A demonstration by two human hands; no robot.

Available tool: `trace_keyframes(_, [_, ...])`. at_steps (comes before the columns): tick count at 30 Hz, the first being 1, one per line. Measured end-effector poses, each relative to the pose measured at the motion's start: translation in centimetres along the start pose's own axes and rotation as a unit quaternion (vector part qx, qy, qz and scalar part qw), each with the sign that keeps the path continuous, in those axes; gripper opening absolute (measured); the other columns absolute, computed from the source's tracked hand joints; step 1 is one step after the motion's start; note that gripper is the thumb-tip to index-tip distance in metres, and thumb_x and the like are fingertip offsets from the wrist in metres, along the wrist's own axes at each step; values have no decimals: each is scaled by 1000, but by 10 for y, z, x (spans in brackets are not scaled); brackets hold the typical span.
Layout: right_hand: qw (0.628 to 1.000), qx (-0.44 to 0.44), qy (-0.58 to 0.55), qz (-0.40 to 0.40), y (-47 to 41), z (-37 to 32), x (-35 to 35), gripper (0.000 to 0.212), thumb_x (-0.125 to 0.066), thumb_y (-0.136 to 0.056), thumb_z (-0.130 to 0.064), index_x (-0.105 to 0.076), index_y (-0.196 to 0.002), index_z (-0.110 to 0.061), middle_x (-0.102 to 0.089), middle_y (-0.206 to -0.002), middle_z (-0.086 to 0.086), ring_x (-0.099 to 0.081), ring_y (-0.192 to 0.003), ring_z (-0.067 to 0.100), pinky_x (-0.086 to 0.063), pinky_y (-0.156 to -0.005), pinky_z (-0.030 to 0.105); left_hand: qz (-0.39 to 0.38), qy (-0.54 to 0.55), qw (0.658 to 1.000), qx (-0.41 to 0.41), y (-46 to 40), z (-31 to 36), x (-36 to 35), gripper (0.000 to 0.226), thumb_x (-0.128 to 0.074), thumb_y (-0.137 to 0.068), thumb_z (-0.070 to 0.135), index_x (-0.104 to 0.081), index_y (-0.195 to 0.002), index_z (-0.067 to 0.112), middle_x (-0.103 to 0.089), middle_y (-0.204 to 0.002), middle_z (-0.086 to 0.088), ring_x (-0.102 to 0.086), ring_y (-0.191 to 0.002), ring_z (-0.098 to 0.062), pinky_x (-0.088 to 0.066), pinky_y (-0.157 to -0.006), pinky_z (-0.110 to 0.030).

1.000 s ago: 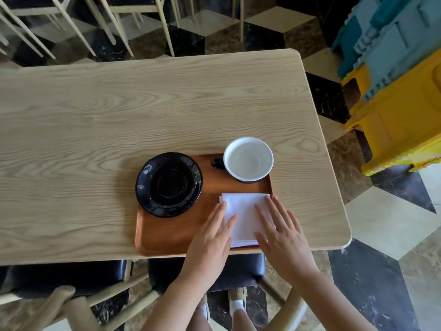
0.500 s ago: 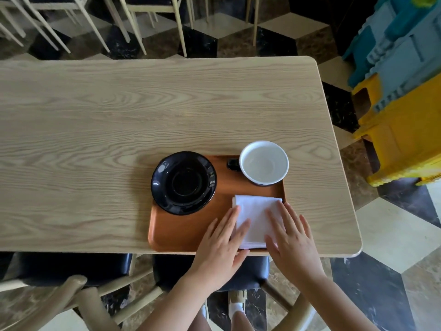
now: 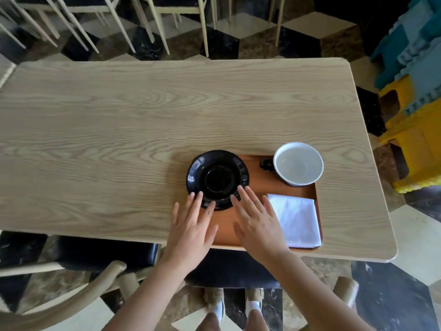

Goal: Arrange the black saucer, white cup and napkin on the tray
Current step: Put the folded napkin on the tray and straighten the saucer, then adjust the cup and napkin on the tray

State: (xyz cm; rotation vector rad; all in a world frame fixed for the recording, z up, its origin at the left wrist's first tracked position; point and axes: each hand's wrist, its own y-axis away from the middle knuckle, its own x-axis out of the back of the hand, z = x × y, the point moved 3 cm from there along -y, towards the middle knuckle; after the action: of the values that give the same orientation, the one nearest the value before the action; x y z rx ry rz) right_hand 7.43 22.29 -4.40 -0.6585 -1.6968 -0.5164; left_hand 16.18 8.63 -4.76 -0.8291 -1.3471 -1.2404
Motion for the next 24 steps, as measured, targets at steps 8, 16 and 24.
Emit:
trace_keyframes(8, [1000, -21, -18, -8, 2, -6, -13, 52, -67, -78, -23, -54, -126, -10, -53, -136, 11, -41, -131, 27, -41, -100, 51, 11, 27, 999, -17, 6, -18, -1, 56, -27, -92, 44, -42, -136, 14, -36, -147, -18, -35, -135, -30, -36, -104, -44])
trace_keyframes(16, [999, -20, -27, 6, 19, -13, -11, 46, -61, -83, -20, -54, -126, -9, -53, -136, 11, -41, -131, 28, -37, -102, 49, 25, 42, 998, -48, 23, -22, -8, 55, -27, -93, 43, -37, -140, 16, -31, -150, -16, -30, -138, -26, -36, -105, -35])
trace_keyframes(24, [1000, -22, -16, -2, 35, -19, -12, 48, -66, -80, -21, -55, -126, -10, -54, -135, 10, -41, -130, 28, -38, -101, 49, 19, 38, 997, -71, 37, -22, -12, 55, -32, -93, 42, -33, -142, 17, -30, -151, -16, -26, -139, -26, -35, -108, -37])
